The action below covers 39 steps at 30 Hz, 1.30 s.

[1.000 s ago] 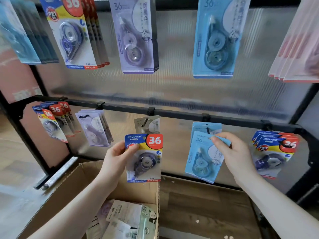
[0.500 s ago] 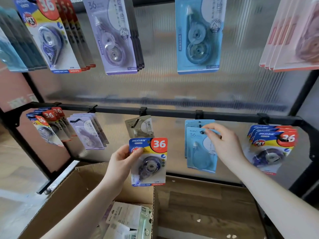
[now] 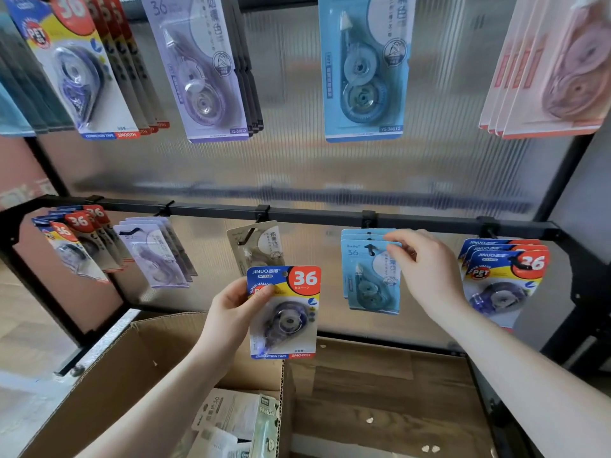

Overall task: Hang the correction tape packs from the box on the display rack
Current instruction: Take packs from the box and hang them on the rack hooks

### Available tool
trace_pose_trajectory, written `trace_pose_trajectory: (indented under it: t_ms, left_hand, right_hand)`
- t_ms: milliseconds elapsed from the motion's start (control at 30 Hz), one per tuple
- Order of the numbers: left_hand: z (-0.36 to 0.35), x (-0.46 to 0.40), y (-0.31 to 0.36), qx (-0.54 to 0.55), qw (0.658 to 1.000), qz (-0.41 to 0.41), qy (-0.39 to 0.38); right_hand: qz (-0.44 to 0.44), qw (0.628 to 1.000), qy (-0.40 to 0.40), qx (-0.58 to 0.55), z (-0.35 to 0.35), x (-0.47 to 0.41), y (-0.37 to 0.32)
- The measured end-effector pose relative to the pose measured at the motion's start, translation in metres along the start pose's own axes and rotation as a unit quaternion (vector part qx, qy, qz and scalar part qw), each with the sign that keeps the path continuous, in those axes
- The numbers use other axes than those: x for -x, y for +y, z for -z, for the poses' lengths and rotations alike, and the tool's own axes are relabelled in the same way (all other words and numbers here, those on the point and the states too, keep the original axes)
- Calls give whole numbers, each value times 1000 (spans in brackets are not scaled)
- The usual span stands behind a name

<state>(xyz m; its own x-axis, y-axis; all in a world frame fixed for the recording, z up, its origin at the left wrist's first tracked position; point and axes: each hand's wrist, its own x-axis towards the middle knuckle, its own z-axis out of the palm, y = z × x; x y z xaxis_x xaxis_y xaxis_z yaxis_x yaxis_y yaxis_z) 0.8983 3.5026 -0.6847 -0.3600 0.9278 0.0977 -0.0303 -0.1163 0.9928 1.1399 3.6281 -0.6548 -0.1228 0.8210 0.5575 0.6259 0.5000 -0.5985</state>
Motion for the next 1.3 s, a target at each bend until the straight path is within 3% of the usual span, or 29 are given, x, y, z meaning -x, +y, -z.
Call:
trace_pose_trajectory:
  t_ms: [567,1000,1300]
  left_hand:
    - [-67,10,15,35,997,-17,-68]
    - [-158,10,12,50,989,-13,-137]
    - [-230,12,10,19,983,-17,-180]
  right_hand:
    - [36,974,41,220,84,56,45]
    - [-99,908,-47,404,125,94,88]
    - [-106,900,-80,415,142,104,92]
